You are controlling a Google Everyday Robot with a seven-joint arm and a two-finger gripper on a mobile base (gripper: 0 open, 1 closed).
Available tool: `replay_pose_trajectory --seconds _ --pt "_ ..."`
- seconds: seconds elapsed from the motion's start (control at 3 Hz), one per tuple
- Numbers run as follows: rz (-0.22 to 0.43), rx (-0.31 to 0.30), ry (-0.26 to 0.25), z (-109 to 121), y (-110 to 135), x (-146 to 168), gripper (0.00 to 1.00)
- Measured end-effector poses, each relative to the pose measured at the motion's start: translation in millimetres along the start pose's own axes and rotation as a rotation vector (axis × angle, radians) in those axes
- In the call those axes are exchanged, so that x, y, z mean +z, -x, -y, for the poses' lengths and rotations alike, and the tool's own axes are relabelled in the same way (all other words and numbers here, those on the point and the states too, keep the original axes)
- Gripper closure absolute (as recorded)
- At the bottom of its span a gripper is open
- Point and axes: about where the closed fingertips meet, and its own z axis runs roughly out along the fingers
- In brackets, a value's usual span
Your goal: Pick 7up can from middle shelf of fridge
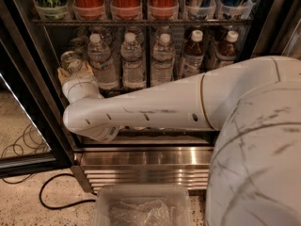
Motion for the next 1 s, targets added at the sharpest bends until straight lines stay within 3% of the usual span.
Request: replay_pose_trajectory --seconds 1.0 --pt "-0.014 0.004 0.041 -10.1 -6.5 16.1 0.42"
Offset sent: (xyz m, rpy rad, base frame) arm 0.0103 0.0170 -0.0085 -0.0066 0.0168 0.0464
